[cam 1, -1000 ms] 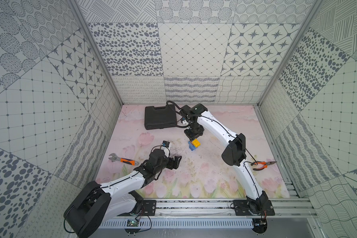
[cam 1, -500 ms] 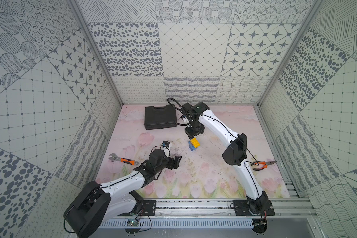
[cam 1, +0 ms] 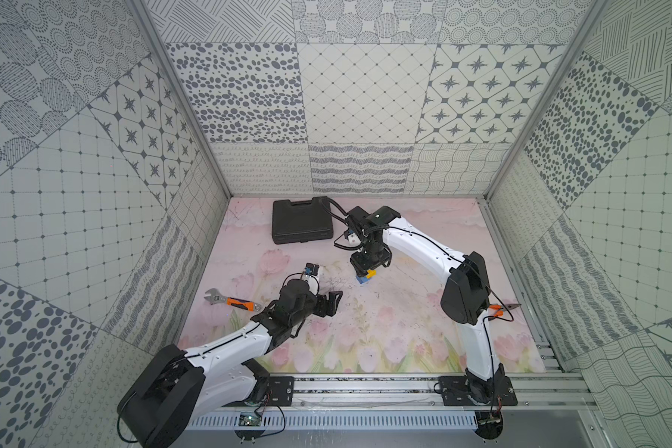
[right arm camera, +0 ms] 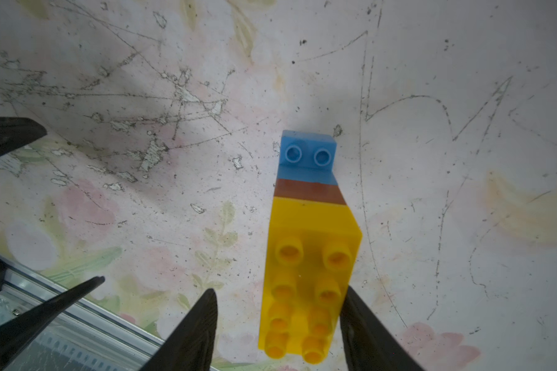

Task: Assemble the letter f with lego
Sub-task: Assemble the lego brick at the center of the board, then pick up the lego brick from the center of the board.

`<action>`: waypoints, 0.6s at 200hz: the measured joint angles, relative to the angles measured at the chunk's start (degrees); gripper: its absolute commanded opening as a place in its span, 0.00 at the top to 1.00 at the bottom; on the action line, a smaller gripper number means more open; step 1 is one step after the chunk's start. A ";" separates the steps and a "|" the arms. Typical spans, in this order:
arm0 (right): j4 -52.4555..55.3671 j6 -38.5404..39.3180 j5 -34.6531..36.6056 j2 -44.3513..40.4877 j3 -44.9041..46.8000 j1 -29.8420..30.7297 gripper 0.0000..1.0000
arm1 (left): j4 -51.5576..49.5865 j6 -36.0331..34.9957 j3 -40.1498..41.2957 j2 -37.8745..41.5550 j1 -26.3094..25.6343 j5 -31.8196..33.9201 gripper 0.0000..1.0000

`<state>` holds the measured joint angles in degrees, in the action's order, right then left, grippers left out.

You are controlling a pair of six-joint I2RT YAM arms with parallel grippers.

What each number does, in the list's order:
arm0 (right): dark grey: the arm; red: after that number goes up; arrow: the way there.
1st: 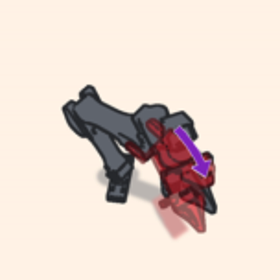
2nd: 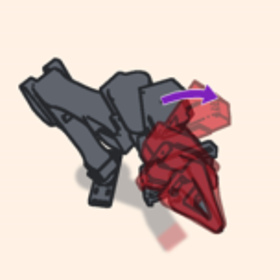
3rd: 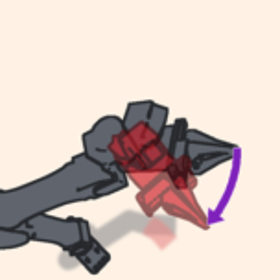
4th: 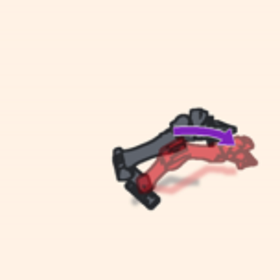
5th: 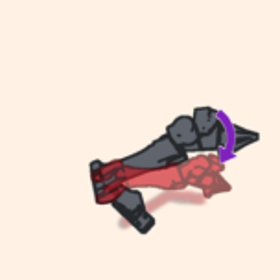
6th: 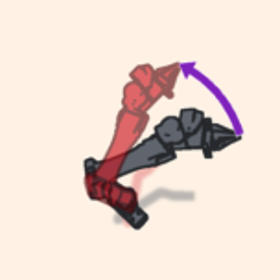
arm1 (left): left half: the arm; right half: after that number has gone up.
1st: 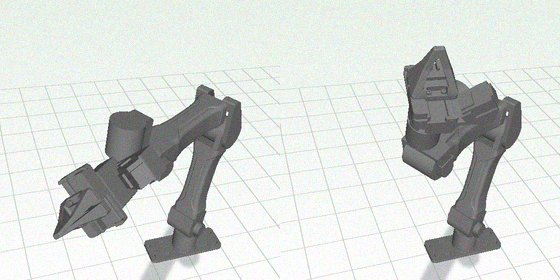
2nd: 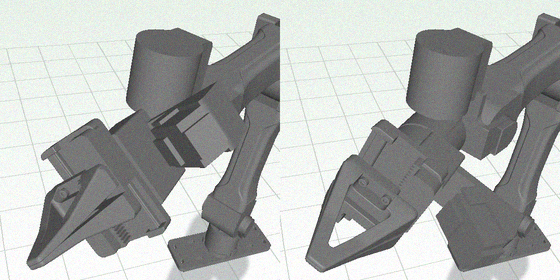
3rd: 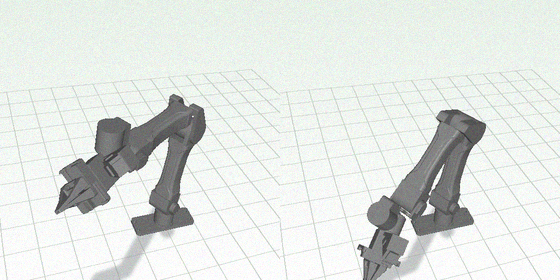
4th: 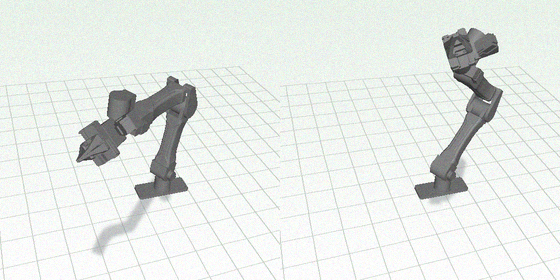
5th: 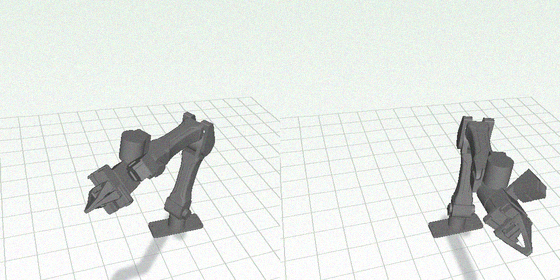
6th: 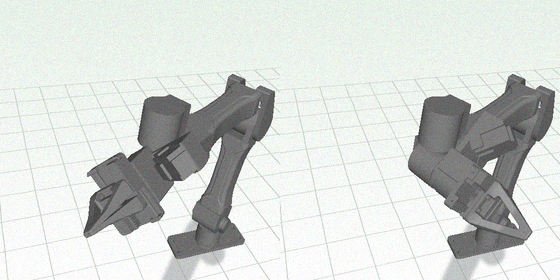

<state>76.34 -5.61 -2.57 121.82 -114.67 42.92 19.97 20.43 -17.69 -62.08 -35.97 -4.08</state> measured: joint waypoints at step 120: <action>-4.00 1.66 -1.31 1.79 -1.90 -1.38 0.53 | -1.51 -0.02 -0.61 0.37 0.00 0.42 0.08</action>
<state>72.34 -3.95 -3.88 123.61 -116.57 41.54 18.46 20.40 -18.31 -61.71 -35.97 -3.66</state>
